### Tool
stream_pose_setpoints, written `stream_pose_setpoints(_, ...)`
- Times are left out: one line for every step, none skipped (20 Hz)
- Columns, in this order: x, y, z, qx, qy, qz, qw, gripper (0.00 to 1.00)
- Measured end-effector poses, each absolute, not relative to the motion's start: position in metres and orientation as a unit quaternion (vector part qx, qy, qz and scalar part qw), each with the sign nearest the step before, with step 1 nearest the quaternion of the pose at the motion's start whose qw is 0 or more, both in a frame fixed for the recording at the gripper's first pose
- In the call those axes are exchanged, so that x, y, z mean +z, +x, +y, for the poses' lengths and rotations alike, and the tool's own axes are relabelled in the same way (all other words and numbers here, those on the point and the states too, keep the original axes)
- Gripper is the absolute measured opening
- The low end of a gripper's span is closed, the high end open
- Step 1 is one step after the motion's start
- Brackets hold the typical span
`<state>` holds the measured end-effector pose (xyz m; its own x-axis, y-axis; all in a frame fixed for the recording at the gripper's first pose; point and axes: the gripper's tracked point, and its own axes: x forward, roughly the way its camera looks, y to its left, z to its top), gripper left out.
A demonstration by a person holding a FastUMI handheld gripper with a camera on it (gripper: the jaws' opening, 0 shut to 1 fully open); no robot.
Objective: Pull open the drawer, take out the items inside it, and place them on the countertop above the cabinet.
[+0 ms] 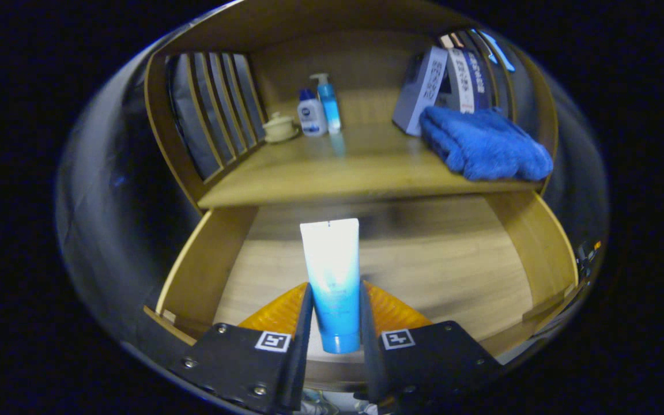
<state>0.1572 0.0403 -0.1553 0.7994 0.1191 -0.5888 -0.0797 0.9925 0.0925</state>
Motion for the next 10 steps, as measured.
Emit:
stream_pose_setpoints(-0.145, 0.158, 0.039, 0.052, 0.037, 0.299, 0.952, 0.43)
stream_pose_setpoints(-0.133, 0.159, 0.037, 0.051, 0.042, 0.286, 0.956, 0.43)
stream_pose_setpoints(-0.122, 0.161, 0.034, 0.048, 0.048, 0.277, 0.958, 0.43)
stream_pose_setpoints(-0.110, 0.163, 0.031, 0.043, 0.059, 0.268, 0.961, 0.43)
stream_pose_setpoints(-0.098, 0.167, 0.029, 0.038, 0.071, 0.260, 0.962, 0.43)
stream_pose_setpoints(-0.085, 0.175, 0.025, 0.034, 0.077, 0.249, 0.965, 0.43)
stream_pose_setpoints(-0.074, 0.184, 0.021, 0.028, 0.078, 0.240, 0.967, 0.43)
stream_pose_setpoints(-0.063, 0.192, 0.016, 0.019, 0.074, 0.233, 0.969, 0.43)
stream_pose_setpoints(-0.052, 0.202, 0.011, 0.013, 0.071, 0.228, 0.971, 0.43)
stream_pose_setpoints(-0.044, 0.211, 0.009, 0.006, 0.066, 0.224, 0.972, 0.43)
